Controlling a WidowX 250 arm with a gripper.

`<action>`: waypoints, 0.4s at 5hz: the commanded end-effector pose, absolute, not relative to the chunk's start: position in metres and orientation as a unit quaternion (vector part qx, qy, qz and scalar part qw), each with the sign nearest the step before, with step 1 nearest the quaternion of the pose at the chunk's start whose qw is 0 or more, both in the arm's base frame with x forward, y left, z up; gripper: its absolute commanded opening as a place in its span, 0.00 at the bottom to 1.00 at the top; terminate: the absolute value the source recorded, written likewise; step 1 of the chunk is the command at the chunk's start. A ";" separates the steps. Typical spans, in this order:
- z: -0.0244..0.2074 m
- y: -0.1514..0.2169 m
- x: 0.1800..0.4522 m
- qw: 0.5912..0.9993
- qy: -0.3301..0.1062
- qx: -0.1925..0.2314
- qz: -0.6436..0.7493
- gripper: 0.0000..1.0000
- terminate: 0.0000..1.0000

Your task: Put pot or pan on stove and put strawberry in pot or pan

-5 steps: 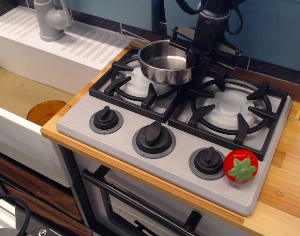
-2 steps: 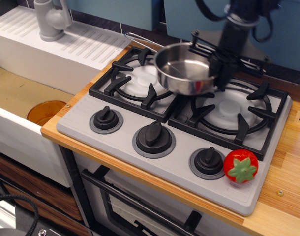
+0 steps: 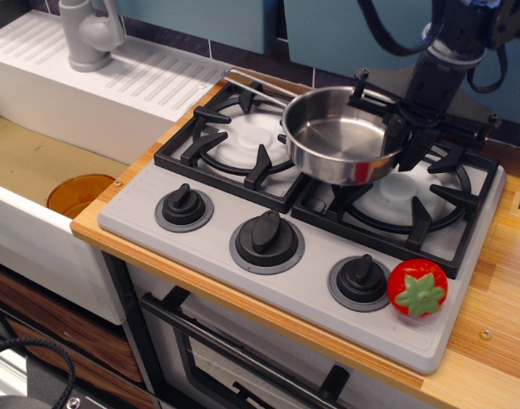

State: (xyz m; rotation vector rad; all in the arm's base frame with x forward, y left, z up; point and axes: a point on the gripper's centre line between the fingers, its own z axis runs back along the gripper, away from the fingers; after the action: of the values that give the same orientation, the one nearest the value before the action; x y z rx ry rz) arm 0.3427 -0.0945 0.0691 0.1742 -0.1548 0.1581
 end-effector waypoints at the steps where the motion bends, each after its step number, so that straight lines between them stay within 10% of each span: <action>1: 0.079 -0.112 0.354 0.983 -0.138 0.075 0.097 0.00 0.00; 2: 0.075 -0.116 0.361 0.981 -0.145 0.078 0.103 0.00 0.00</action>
State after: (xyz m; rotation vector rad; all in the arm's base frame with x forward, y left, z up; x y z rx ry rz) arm 0.3488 -0.1116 0.0550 0.1881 -0.2339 0.2019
